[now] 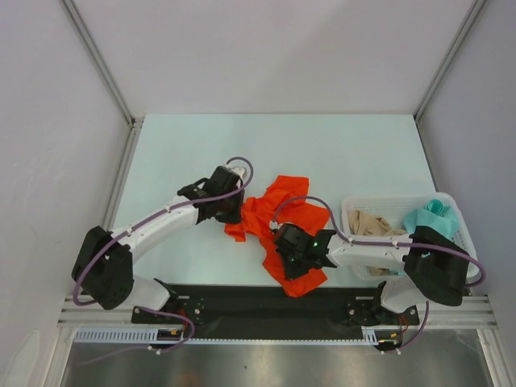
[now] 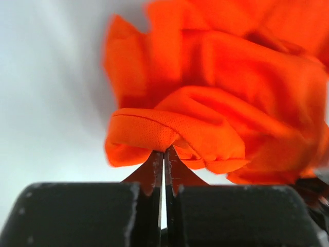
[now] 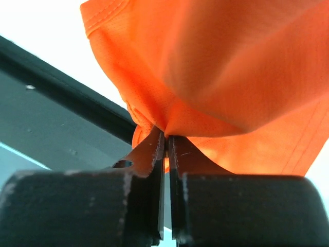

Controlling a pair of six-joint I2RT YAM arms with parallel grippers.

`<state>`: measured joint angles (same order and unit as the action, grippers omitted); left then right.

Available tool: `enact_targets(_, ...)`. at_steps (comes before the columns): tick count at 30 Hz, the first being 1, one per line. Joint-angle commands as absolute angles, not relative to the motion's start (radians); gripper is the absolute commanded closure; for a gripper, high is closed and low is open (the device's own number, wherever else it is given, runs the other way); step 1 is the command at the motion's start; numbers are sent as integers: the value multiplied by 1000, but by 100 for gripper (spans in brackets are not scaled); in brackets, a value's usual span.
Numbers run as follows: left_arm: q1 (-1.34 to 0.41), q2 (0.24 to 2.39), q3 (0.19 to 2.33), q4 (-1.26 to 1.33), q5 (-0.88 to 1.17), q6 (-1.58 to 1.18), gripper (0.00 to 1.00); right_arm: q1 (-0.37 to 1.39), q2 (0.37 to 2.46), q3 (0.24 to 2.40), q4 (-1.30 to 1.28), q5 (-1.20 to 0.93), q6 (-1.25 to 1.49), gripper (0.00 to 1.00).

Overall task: Fold and stack the t-shirts
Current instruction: Flatten the tshirt out

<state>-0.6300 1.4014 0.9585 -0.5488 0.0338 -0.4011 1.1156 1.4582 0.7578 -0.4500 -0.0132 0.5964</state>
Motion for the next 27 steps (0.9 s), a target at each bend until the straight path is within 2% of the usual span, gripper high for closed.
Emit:
enact_targets(1, -575, 1390, 1069, -639, -191, -416, 100, 1108, 1436, 799, -348, -95, 551, 100)
enact_targets(6, -534, 1278, 1227, -712, -319, -380, 100, 1101, 1465, 989, -412, -143, 477, 100)
enact_targets(11, -534, 1181, 1364, -793, -374, -388, 100, 1027, 1367, 1159, -563, -118, 430, 100)
enact_targets(14, -534, 1103, 1440, -850, -478, -397, 100, 996, 1299, 1257, -554, -268, 394, 100)
enact_targets(18, -532, 970, 1567, -864, -615, -385, 100, 1029, 1316, 1437, -515, -494, 393, 100)
enact_targets(23, -534, 885, 1664, -764, -664, -270, 100, 1040, 1348, 1626, -583, -578, 364, 100)
enact_targets(27, -532, 897, 1774, -654, -703, -160, 100, 1037, 1330, 1655, -474, -690, 431, 100)
